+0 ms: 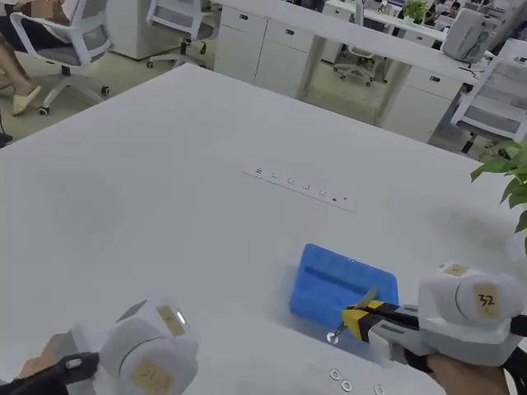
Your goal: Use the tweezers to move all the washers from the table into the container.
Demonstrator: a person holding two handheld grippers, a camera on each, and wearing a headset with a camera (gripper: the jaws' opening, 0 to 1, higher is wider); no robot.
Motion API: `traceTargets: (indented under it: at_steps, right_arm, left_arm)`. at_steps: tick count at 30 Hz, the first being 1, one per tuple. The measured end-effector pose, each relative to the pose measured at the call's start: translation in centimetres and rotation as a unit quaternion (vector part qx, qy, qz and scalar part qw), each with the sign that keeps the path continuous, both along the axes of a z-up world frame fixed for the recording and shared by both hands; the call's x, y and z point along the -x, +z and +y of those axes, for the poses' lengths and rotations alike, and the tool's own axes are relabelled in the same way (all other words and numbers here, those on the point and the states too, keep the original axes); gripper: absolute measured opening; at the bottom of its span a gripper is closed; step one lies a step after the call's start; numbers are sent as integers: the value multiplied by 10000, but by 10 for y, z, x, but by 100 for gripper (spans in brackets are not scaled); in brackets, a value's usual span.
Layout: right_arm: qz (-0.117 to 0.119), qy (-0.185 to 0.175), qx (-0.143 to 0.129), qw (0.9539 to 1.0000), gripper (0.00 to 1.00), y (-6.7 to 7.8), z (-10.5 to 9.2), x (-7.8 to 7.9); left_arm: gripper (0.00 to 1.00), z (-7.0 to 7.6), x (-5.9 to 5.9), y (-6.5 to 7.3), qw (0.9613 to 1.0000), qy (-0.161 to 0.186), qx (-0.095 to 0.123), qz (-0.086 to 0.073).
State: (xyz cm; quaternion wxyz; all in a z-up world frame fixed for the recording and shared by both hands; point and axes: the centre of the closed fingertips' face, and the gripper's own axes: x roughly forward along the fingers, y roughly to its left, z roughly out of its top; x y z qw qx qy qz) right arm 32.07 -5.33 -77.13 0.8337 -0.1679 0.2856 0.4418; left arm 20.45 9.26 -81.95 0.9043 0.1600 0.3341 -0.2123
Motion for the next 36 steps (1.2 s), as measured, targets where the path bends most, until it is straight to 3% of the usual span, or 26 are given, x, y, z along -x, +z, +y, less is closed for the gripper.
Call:
traceTargets:
  at_steps: [19,29,36]
  right_arm:
    - [-195,-75,-114,9997,2,17,8,-32]
    - [-212,-245,-183,9993,2,15,11,-50]
    - [-162,-311,-133,9993,2,4,15,-58]
  left_arm:
    - [82,1,0,-2,10000,18,-10,45]
    - [81,0,1,-4,9999,-3,-31,103]
    - [81,1,2,-5,9999,4,-43,135]
